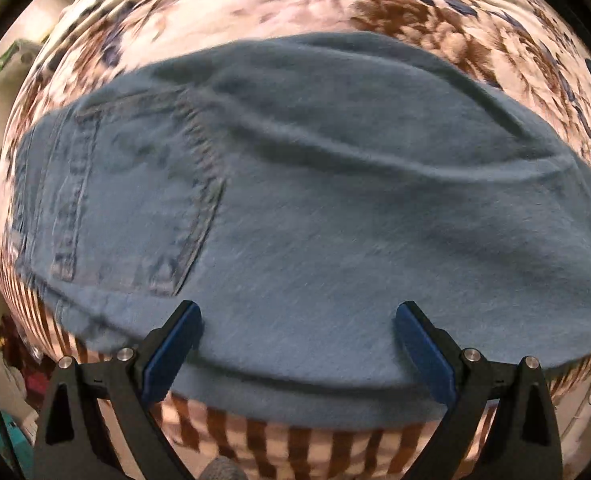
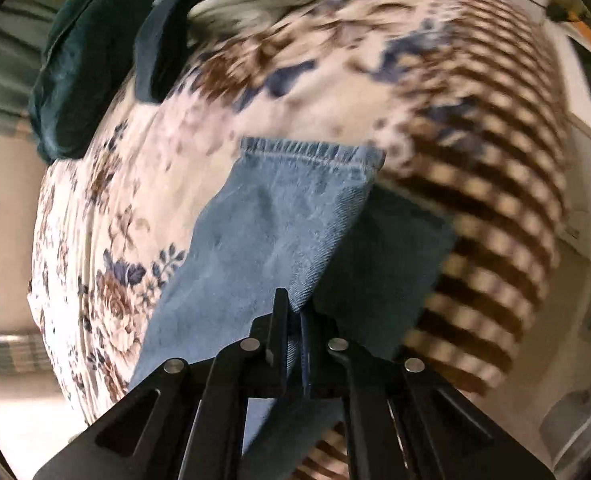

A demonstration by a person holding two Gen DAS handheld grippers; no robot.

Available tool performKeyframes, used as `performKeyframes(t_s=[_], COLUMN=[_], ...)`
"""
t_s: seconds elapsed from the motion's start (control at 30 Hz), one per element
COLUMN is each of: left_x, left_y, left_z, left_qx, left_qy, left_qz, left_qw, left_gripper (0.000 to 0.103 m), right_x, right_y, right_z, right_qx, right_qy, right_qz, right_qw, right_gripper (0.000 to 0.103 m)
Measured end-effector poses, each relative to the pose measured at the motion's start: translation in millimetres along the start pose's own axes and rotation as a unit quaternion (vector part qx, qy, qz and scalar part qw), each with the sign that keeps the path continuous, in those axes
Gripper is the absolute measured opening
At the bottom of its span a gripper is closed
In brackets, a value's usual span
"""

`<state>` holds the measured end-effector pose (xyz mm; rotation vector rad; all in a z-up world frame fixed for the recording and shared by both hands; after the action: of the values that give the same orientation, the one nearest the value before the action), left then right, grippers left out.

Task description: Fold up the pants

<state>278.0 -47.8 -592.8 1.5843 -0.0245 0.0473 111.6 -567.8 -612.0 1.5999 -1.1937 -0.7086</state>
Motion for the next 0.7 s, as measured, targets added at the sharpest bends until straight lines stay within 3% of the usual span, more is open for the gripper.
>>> performKeyframes(t_s=[0.07,0.2,0.33,0.43,0.53,0.6,0.7], left_x=[-8,-22,-31,-30,-10,-3,0], left_y=[3,9,29,42,52,48,40], left_z=[-10,-37,-84,-129,-171,-203,-257], left_qx=[-0.002,0.003,0.008,0.023,0.034,0.018,-0.026], left_qy=[0.009,0.047,0.103,0.147,0.191,0.228,0.292], left_qz=[-0.001,0.002,0.032,0.048,0.055,0.052,0.047], left_qw=[1.0,0.9989,0.9942,0.9878,0.9795,0.9722,0.9548], left_gripper=[0.1,0.1,0.1,0.1,0.1,0.099,0.097], right_x=[3,-6,-38,-85,-138,-177,-227], right_y=[-11,-61,-36,-12,-9,-21,-43], right_z=[5,14,-3,-30,-59,-82,-99], right_qx=[-0.008,-0.056,-0.039,-0.03,0.0,0.032,0.048], right_qy=[0.001,0.001,0.013,0.047,0.076,0.089,0.076], right_qz=[-0.028,-0.13,-0.119,-0.125,-0.165,-0.213,-0.256], right_qw=[1.0,0.99,0.992,0.991,0.983,0.972,0.962], right_gripper=[0.005,0.008,0.035,0.039,0.039,0.039,0.039])
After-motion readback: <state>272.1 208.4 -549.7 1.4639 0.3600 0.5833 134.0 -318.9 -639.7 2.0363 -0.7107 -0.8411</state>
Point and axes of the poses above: each gripper's, at about its wrist camera, not at the fingertips, and y roughly against the way its jaws point, z to its right, x to its top, the point moved 2 cm from there along -y, roughly the way its jaws point, and after that the axes turned 3 degrees about -x, right-handed, at the moved point
